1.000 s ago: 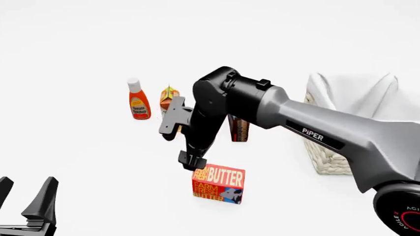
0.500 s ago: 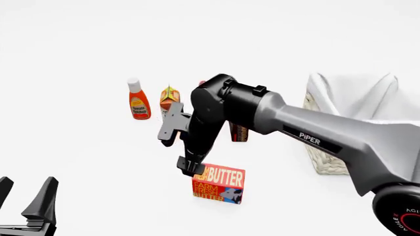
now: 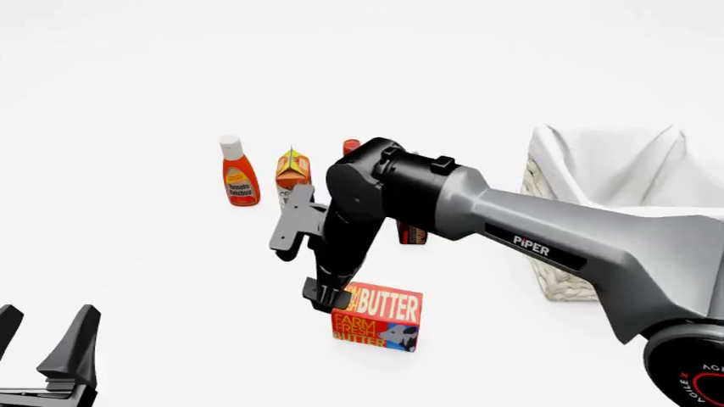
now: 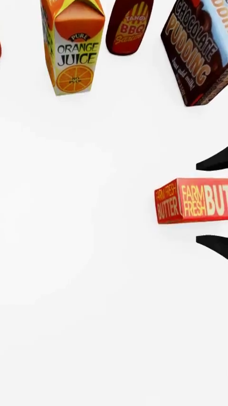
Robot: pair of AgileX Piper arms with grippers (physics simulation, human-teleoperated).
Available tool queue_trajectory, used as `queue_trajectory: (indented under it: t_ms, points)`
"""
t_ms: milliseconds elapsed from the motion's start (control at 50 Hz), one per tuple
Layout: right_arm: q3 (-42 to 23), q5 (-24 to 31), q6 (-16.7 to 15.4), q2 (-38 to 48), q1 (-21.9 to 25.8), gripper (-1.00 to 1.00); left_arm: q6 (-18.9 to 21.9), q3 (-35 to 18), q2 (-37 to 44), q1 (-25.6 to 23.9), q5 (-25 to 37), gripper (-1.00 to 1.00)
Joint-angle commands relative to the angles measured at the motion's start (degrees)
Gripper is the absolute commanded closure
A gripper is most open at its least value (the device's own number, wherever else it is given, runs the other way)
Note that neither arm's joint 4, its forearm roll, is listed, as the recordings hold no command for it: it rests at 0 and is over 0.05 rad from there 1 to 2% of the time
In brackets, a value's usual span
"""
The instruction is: Pick the butter and place it in the basket.
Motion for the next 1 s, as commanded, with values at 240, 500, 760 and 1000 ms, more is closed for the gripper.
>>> queue_trajectory:
  t_ms: [240, 500, 760, 1000]
  points:
    - [0.6, -1.5, 0.2, 1.0, -0.6, -1.00, 0.0, 0.0, 0.0, 0.0, 0.0, -1.00]
    - [0.3, -1.2, -0.7, 1.8, -2.0, -1.00, 0.0, 0.0, 0.0, 0.0, 0.0, -1.00]
    - [2.5, -2.7, 0.4, 0.9, -1.8, -1.00, 0.0, 0.0, 0.0, 0.0, 0.0, -1.00]
    - [3.1, -3.3, 0.7, 1.0, -1.6, -1.00, 0.0, 0.0, 0.0, 0.0, 0.0, -1.00]
